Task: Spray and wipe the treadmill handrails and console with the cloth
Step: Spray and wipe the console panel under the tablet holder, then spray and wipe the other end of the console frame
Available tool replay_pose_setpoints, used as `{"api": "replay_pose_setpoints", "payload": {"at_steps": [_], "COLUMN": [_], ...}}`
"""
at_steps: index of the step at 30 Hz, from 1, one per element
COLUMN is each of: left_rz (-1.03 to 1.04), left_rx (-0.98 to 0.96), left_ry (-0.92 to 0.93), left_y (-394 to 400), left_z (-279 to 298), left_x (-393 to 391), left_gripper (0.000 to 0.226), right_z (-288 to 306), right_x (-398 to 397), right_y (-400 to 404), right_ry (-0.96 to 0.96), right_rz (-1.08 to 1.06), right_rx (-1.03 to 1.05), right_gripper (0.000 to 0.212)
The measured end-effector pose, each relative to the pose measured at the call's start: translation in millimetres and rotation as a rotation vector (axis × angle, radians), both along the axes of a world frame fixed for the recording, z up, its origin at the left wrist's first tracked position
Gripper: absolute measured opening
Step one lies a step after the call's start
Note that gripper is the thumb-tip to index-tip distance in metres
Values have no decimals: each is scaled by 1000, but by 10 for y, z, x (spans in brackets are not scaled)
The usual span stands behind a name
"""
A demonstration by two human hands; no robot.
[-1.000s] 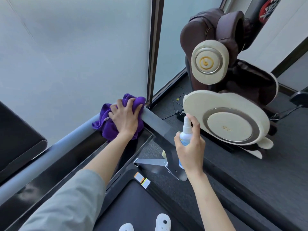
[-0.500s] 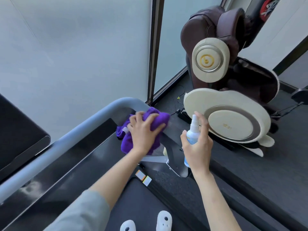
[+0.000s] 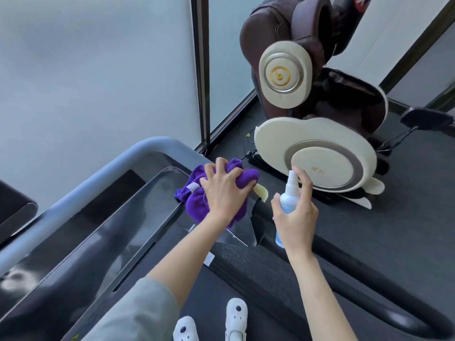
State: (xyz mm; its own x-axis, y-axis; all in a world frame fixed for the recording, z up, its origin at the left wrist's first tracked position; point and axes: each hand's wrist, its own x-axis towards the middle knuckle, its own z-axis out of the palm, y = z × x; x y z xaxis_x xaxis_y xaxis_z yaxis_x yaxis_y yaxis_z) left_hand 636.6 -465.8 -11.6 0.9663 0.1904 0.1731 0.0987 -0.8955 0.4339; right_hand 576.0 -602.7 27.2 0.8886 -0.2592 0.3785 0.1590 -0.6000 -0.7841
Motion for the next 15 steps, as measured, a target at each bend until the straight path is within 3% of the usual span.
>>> {"api": "replay_pose_setpoints", "payload": {"at_steps": [6,10,15], "left_rz": [67,90,17], "left_rx": [-85,-172,-204], "left_ry": [-35,-62,-46], "left_y": [93,19,-22], "left_z": [-27,-67,-22], "left_x": [-98,-270,-305], "left_gripper": [45,51,41], "right_z": [-116,-199,-176], "right_x": [-528,-785,-871], "right_y": [-588,-759,-630], "right_ry": [127,252,294], "right_rz": [-145,-121,-105], "right_rx": [-75,-137,-156], "right_gripper": [66,73,77]}}
